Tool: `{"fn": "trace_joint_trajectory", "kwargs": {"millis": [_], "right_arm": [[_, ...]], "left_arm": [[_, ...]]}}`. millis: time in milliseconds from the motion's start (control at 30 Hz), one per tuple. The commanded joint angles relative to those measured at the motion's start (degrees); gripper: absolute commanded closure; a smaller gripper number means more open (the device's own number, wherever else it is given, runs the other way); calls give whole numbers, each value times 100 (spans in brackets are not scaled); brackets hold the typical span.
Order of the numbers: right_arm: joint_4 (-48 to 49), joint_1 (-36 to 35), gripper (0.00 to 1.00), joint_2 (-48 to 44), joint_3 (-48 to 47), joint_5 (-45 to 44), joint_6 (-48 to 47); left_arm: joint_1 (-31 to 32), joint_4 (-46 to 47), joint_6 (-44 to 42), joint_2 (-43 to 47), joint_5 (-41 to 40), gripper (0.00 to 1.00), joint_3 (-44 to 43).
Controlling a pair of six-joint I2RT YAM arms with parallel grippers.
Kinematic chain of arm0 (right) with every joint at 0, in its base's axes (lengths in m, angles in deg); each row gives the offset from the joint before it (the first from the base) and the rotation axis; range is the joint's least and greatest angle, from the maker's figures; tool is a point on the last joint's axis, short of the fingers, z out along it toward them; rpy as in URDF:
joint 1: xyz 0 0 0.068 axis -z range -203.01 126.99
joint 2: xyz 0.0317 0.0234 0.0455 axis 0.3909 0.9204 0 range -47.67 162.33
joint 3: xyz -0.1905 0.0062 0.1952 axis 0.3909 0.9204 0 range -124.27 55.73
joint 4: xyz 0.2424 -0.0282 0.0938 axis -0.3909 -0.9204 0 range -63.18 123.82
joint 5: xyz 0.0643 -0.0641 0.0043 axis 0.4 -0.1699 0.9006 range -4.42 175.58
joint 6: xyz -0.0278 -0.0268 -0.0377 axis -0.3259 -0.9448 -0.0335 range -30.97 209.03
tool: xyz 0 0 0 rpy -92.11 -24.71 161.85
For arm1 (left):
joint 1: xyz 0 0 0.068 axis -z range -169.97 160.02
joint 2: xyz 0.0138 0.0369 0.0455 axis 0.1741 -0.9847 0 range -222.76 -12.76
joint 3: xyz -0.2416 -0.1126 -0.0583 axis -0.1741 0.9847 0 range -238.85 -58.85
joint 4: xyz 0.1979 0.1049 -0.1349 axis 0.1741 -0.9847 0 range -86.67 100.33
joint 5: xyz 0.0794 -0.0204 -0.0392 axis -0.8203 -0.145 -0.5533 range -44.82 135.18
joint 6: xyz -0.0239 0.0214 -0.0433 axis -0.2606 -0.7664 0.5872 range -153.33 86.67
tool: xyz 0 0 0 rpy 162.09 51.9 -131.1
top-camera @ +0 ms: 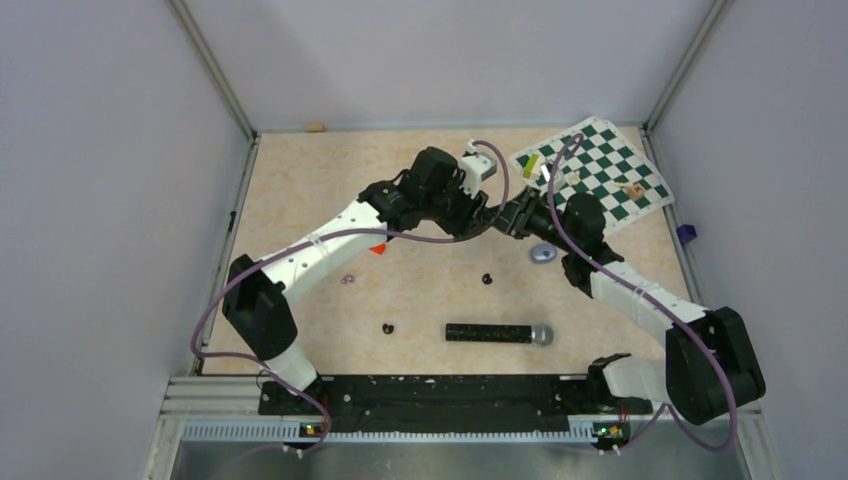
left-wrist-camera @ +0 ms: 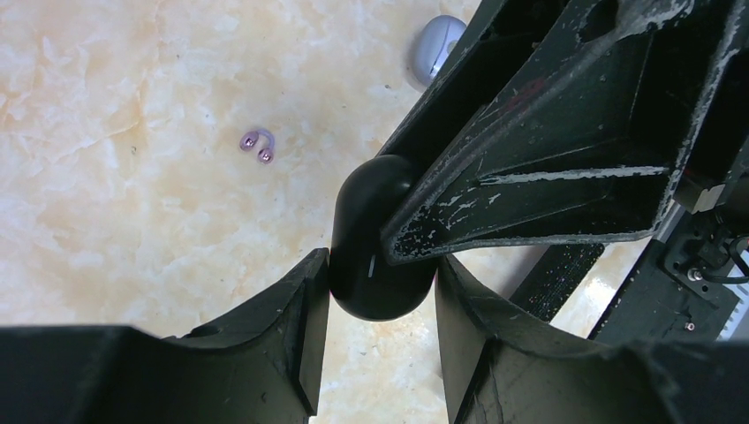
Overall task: Insert the wireless bluetooth earbuds into the charging case
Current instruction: Open the charging case.
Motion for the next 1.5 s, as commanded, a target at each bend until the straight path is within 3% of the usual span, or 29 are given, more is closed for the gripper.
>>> {"fn": "trace_joint_trajectory", "kwargs": {"millis": [0, 267, 367, 633, 733, 933, 1133, 1267, 1467], "right_arm": [[117, -65, 85, -114, -148, 51, -188], [-160, 63, 89, -410, -404, 185, -862], [-228, 122, 89, -498, -552, 477, -1246], [-1280, 160, 90, -524, -1566, 2198, -2416], [-1290, 157, 90, -731, -1417, 2466, -2648], [-863, 164, 88, -1196, -836, 2933, -2910], [-710, 171, 86, -1214, -629, 3062, -2979], [-727, 174, 86, -1134, -579, 3105, -3011], [-792, 173, 86, -1018, -553, 3138, -3103]], "left_arm": [[25, 70, -134, 3, -6, 55, -239], [25, -113, -488, 351, 410, 4, -239], [-23, -247, -587, 596, 752, 1, -230], [-1028, -216, -541, 940, 3923, 1, 21], [-1260, 41, -344, 1077, 4551, 1, 311], [-1246, 361, -245, 1107, 4830, 7, 681], [-1094, 319, -246, 746, 4888, 28, 583], [-925, 34, -450, 563, 4794, 33, 353], [-768, -146, -607, 369, 4700, 51, 170]]}}
